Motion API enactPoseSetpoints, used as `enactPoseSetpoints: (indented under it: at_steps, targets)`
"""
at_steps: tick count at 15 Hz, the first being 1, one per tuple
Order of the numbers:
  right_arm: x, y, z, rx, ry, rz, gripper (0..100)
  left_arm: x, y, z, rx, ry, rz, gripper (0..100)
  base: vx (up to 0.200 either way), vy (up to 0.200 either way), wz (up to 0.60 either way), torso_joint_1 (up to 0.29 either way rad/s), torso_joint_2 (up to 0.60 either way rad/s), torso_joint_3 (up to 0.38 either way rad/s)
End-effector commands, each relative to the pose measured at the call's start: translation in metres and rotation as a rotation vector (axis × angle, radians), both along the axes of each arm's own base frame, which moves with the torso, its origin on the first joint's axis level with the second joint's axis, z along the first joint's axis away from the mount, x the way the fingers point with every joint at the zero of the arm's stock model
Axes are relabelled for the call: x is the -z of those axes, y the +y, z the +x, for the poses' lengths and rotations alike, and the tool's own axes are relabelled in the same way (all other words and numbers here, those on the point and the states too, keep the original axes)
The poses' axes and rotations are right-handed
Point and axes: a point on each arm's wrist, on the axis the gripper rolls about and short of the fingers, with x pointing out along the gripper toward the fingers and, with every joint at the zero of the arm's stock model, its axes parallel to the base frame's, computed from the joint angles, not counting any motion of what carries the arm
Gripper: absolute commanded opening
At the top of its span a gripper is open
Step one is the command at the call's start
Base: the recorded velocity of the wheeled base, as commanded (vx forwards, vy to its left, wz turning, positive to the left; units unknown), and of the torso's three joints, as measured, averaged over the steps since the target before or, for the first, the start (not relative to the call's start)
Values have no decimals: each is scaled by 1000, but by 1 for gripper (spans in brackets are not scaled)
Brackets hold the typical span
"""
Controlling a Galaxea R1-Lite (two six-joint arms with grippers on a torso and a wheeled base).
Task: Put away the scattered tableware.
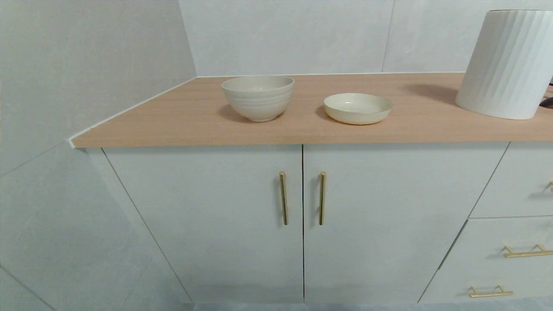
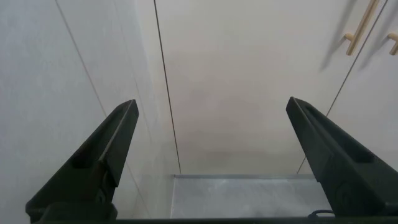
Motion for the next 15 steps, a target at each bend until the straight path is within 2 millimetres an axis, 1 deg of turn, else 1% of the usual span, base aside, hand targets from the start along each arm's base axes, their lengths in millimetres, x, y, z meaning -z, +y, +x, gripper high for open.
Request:
enactPoseSetpoints:
  at_steps: [1,2,3,4,5,6,7,8,9,10,12,13,14,15]
  targets:
    - [-13,0,-3,-1,-41,-11,100,0,0,0,-1,0,0,100,0,0,0,0,0,0]
    - [-71,-1,-5,-43,-73,6,100,0,0,0,-1,0,0,100,0,0,0,0,0,0]
    - [-87,-1,4,-89,-9,0,100,0,0,0,-1,0,0,100,0,0,0,0,0,0]
    - [-99,2,24,-161,100,-1,100,0,0,0,-1,-2,0,100,0,0,0,0,0,0]
    - [-107,4,38,-191,159,2,100,0,0,0,-1,0,0,100,0,0,0,0,0,0]
    - [-129,9,81,-237,285,9,100,0,0,0,-1,-2,0,100,0,0,0,0,0,0]
    - [-141,17,112,-303,357,4,100,0,0,0,-1,0,0,100,0,0,0,0,0,0]
    - [-152,34,136,-402,396,7,100,0,0,0,-1,-2,0,100,0,0,0,0,0,0]
    - [-155,53,156,-478,450,26,100,0,0,0,-1,0,0,100,0,0,0,0,0,0]
    - [-156,73,171,-546,500,44,100,0,0,0,-1,0,0,100,0,0,0,0,0,0]
    - [-156,115,195,-656,562,71,100,0,0,0,-1,0,0,100,0,0,0,0,0,0]
    - [-153,134,206,-694,579,95,100,0,0,0,-1,0,0,100,0,0,0,0,0,0]
    - [-149,146,210,-721,589,102,100,0,0,0,-1,0,0,100,0,0,0,0,0,0]
    - [-136,168,221,-753,612,118,100,0,0,0,-2,0,0,100,0,0,0,0,0,0]
